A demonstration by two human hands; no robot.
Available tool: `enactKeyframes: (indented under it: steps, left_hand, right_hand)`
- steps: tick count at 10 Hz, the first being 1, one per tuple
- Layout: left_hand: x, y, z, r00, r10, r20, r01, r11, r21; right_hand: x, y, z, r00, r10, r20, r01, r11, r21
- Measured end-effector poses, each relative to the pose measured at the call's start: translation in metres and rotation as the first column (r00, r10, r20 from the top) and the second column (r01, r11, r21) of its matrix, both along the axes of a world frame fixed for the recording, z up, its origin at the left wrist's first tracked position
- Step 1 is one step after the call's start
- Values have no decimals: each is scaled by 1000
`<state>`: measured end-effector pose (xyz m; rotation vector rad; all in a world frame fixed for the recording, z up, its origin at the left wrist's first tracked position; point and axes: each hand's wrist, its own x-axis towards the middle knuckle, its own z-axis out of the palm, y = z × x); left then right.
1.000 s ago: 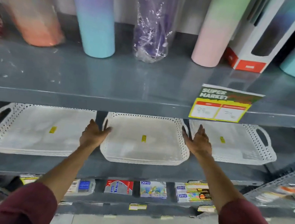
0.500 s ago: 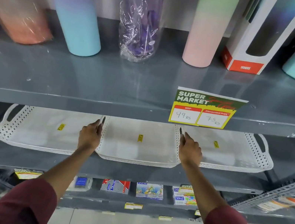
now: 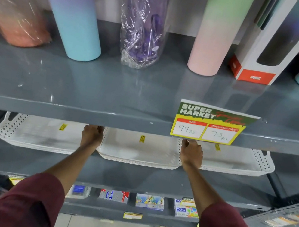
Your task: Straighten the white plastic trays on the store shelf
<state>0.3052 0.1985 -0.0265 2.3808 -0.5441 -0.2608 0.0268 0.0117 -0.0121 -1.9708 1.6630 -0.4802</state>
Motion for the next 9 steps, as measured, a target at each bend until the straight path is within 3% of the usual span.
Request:
enactKeyframes:
  steps: [2, 6, 7, 8, 9]
  left_hand:
    - [-26, 31, -3, 999, -18, 50, 23, 994, -110]
    - [-26, 34, -2, 998, -45, 45, 47, 998, -44]
    - [-23, 37, 12, 993, -117, 2, 117, 991, 70]
    - [-30, 48, 21, 986, -156, 56, 149, 982, 113]
    - [-51, 73, 34, 926, -273, 260, 265, 962, 65]
  right_hand:
    - [-16, 22, -3, 999, -17, -28, 16, 999, -35]
    - [-28, 37, -2, 997, 22, -77, -29, 995, -90]
    - [-34, 32, 11, 993, 82, -90, -83, 997, -2]
    - [-39, 37, 18, 982, 138, -129, -144, 989, -40]
    - [-46, 63, 28, 973, 213, -91, -229, 946, -229]
